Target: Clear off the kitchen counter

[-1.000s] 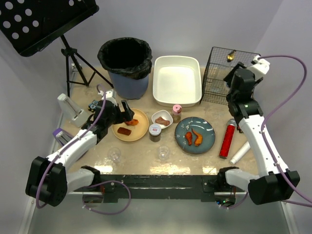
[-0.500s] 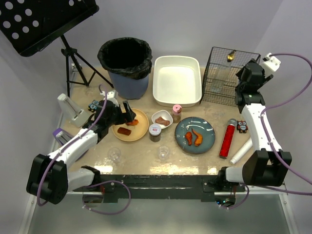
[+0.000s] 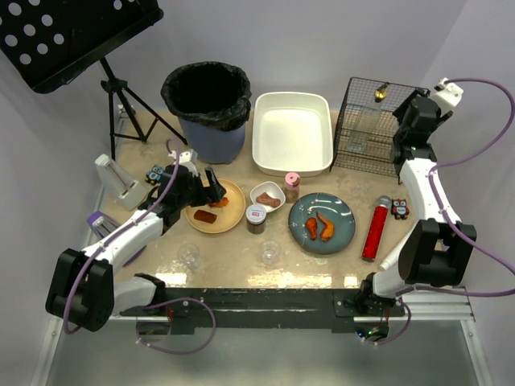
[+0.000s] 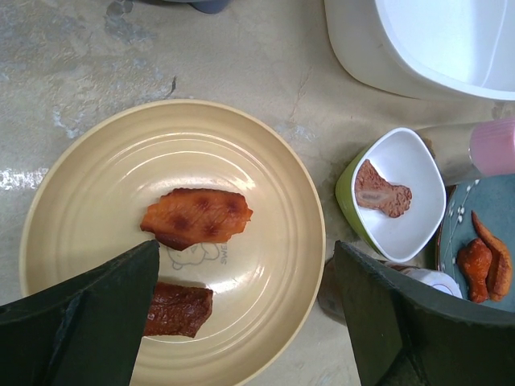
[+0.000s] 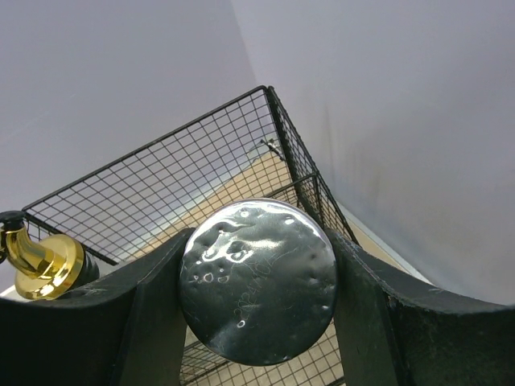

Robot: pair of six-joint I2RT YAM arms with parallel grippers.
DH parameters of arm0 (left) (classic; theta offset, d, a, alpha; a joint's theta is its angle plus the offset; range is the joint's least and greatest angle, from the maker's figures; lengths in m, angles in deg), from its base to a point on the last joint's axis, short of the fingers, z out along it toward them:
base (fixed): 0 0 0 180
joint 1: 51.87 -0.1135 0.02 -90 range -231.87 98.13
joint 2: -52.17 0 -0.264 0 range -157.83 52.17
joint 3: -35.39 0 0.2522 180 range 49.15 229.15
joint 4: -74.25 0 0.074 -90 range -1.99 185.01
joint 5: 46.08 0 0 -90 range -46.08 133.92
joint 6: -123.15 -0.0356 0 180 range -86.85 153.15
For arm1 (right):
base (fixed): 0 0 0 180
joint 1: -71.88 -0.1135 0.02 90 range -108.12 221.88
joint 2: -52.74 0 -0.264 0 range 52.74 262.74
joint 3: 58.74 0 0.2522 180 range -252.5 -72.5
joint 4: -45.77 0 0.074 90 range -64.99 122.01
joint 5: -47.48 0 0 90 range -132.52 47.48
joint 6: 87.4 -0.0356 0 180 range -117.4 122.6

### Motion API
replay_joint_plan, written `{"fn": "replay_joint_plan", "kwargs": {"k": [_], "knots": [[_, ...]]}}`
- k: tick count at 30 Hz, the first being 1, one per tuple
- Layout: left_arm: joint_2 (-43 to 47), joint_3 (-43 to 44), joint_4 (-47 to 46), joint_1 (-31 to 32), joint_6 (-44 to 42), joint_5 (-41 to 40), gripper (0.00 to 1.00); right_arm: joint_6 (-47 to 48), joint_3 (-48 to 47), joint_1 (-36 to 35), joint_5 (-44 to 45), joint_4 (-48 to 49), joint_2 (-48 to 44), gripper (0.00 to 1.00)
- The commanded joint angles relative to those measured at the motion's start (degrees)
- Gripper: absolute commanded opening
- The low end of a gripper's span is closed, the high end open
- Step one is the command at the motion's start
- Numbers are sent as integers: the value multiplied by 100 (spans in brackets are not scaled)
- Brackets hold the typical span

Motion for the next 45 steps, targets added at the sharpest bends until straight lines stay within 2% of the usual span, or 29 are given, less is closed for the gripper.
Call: {"fn": "replay_joint_plan", "kwargs": {"k": [1, 16, 28, 34, 39, 41, 43, 45], "knots": [[-38, 223, -225, 22, -22, 115, 93, 123, -443, 51, -309, 767, 91, 0], [-55, 214, -251, 22, -22, 142, 93, 422, -487, 121, -757, 944, 715, 0], [-47, 231, -225, 22, -65, 151, 93, 484, -1514, 148, -907, -49, 1699, 0], [-38, 231, -216, 22, -66, 133, 93, 519, -1708, 139, -863, -357, 2007, 0], [-55, 231, -225, 22, -66, 133, 93, 536, -1788, 148, -687, -550, 2139, 13], [-46, 231, -225, 22, -74, 133, 93, 536, -1805, 139, -643, -612, 2157, 21], [-55, 231, -216, 22, -66, 133, 94, 536, -1831, 139, -599, -656, 2166, 35], [-38, 231, -216, 22, -66, 133, 93, 528, -1840, 139, -590, -700, 2157, 53]]}}
